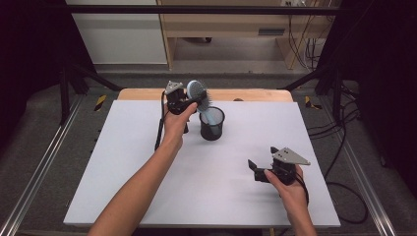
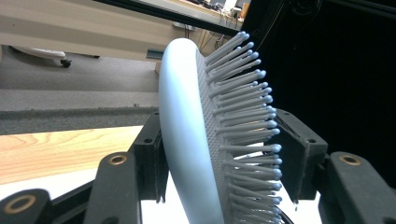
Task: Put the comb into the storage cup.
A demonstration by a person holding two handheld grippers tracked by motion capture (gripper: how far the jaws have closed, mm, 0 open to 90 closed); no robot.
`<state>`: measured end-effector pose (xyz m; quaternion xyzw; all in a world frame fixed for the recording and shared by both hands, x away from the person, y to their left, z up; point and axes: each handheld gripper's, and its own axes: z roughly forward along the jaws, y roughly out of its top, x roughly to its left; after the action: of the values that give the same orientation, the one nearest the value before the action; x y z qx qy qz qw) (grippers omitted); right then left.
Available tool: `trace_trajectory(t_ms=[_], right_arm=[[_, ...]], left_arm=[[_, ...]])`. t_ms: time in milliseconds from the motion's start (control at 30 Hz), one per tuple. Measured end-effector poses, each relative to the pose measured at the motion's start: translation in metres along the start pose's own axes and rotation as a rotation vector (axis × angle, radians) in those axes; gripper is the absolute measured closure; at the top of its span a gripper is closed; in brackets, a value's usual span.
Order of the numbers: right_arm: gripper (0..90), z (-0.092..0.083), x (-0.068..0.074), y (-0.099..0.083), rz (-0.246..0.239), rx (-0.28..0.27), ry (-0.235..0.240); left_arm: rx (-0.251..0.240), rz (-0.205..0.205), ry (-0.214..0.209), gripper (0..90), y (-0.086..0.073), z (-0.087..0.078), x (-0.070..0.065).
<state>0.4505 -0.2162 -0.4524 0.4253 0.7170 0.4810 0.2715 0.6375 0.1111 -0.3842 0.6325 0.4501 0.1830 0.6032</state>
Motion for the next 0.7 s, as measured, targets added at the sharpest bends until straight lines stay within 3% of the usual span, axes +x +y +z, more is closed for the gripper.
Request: trace_trajectory(t_ms=[700], right_arm=[[4.4,0.0002,0.0002,0.0,-0.002,0.001,-0.001]], left_arm=[[-0.005,-0.01,0.009,42.0,-0.0019,-0.0014,0.0042]])
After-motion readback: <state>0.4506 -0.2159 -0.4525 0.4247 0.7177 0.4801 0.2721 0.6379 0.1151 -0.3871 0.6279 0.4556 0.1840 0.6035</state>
